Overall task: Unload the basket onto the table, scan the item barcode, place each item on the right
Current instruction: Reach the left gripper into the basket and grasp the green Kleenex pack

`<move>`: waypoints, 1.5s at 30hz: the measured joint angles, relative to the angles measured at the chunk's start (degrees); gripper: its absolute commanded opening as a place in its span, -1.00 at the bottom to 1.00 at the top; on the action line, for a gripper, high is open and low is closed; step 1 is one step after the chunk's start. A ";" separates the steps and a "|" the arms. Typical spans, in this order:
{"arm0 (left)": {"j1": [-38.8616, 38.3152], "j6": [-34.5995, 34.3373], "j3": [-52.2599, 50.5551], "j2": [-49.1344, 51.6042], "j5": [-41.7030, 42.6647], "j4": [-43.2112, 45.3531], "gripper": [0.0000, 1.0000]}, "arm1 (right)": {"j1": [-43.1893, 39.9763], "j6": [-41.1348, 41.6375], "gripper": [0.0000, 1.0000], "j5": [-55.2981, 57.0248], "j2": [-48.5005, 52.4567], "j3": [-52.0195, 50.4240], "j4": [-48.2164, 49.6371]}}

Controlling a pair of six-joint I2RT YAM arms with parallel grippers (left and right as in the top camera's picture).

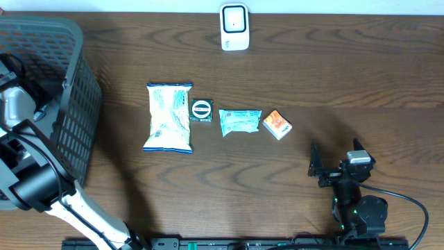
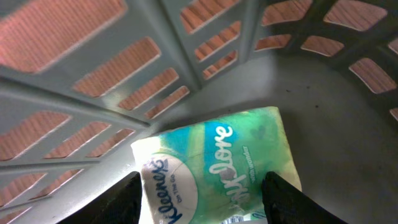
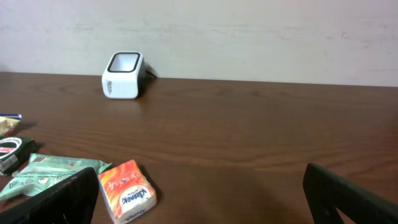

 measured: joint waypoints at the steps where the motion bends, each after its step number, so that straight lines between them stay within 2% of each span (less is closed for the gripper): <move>1: 0.00 0.24 0.00 0.02 0.13 0.00 0.22 | 0.00 0.00 0.99 0.00 0.00 0.00 0.00; 5: 0.00 0.98 0.00 0.02 0.52 -0.20 0.20 | 0.00 0.00 0.98 0.00 0.00 0.00 0.00; 7: 0.00 1.03 0.00 0.02 0.59 -0.63 0.12 | -0.02 0.00 0.98 0.00 0.00 0.00 0.00; 8: 0.00 1.01 0.00 0.13 0.70 -1.03 0.05 | 0.00 0.00 0.98 0.00 0.00 0.00 0.00; 14: -0.07 1.18 0.48 0.79 1.20 -3.41 -0.73 | 0.00 0.00 0.98 0.00 0.02 0.00 0.00; 16: -0.07 1.36 0.59 0.79 1.01 -4.24 -0.83 | 0.00 0.00 0.99 0.00 0.00 0.00 0.00; 27: -0.07 1.66 0.39 -1.40 1.18 -7.93 -0.86 | 0.00 0.00 0.98 0.00 0.00 0.00 0.00; 30: -0.07 1.36 -0.44 -5.25 1.40 -9.44 -0.86 | 0.00 0.00 0.99 0.00 0.00 0.00 0.02; 35: -0.07 -1.18 -0.79 -17.59 1.42 -11.56 -0.86 | -0.02 0.00 0.99 0.00 0.00 0.00 0.00; 38: -0.07 -2.05 -0.50 -23.08 1.40 -11.65 -0.85 | 0.00 0.00 0.98 0.00 0.00 0.00 0.00; 41: -0.07 -0.44 -0.15 -24.37 1.62 -11.89 -0.83 | -0.02 0.00 0.98 0.00 0.02 0.00 0.00; 42: -0.07 1.11 -0.15 -23.78 2.01 -12.17 -0.73 | 0.00 0.00 0.99 0.00 0.00 0.00 0.00; 43: -0.04 2.58 -0.13 -22.95 2.62 -12.50 -0.37 | 0.00 0.00 0.99 0.00 0.00 0.00 0.02; 44: -0.07 4.24 -0.15 -21.79 3.39 -12.74 0.08 | 0.00 0.00 0.99 0.00 0.00 0.00 0.00; 45: -0.07 6.03 -0.15 -20.37 4.42 -12.87 0.23 | -0.02 0.00 0.98 0.00 0.00 0.00 0.02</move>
